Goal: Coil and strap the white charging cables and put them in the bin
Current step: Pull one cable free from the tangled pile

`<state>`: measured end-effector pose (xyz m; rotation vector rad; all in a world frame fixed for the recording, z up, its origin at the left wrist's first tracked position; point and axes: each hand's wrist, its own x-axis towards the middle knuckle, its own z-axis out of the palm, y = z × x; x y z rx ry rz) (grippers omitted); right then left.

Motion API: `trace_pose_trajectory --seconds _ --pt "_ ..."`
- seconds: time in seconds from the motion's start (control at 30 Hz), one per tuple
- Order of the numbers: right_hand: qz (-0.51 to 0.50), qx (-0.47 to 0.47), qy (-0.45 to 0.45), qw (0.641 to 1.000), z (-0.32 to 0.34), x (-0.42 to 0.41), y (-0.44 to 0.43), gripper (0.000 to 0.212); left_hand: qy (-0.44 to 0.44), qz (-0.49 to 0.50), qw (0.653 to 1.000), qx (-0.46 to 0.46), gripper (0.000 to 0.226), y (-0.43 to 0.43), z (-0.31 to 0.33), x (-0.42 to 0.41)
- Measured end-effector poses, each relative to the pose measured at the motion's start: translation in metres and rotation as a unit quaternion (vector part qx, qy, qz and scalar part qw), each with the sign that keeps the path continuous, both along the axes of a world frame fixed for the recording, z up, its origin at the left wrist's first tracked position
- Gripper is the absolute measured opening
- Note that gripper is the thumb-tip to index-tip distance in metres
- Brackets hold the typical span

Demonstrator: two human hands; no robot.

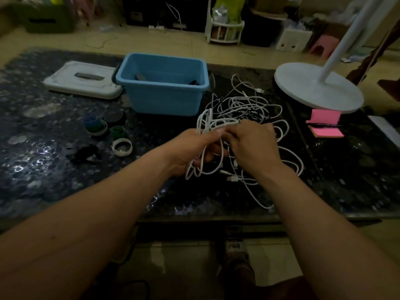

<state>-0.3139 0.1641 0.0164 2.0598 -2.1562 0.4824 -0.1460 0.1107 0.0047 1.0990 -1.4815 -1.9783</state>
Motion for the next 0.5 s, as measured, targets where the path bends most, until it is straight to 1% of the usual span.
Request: trace_pose_trajectory --seconds 0.07,0.13,0.2,0.23,0.3,0.33,0.4,0.5 --pt "0.006 0.006 -0.013 1.000 0.001 0.000 0.001 0.028 0.013 -0.021 1.000 0.011 0.017 -0.004 -0.002 0.002" --pt "0.006 0.016 -0.022 1.000 -0.001 -0.001 0.002 0.024 0.024 -0.021 0.999 0.006 0.010 -0.007 -0.001 0.003" --pt "-0.008 0.055 -0.040 0.998 -0.004 -0.005 0.004 0.021 0.038 0.001 0.999 0.011 0.010 -0.009 0.001 0.005" --pt "-0.021 0.082 -0.044 0.995 -0.007 -0.009 0.004 0.026 0.046 0.013 0.999 0.018 0.011 -0.011 0.002 0.005" --pt "-0.037 0.123 -0.026 0.991 -0.011 -0.015 0.005 0.033 0.060 0.029 0.997 0.033 0.012 -0.014 0.005 0.008" --pt "-0.041 0.130 -0.015 0.991 -0.012 -0.017 0.005 0.033 0.065 0.035 0.996 0.043 0.013 -0.015 0.006 0.010" --pt "-0.046 0.121 -0.017 0.991 -0.013 -0.019 0.005 0.030 0.079 0.047 0.993 0.067 0.017 -0.015 0.010 0.013" --pt "-0.039 0.075 -0.055 0.995 -0.011 -0.018 0.005 0.029 0.079 0.062 0.992 0.077 0.026 -0.013 0.012 0.011"
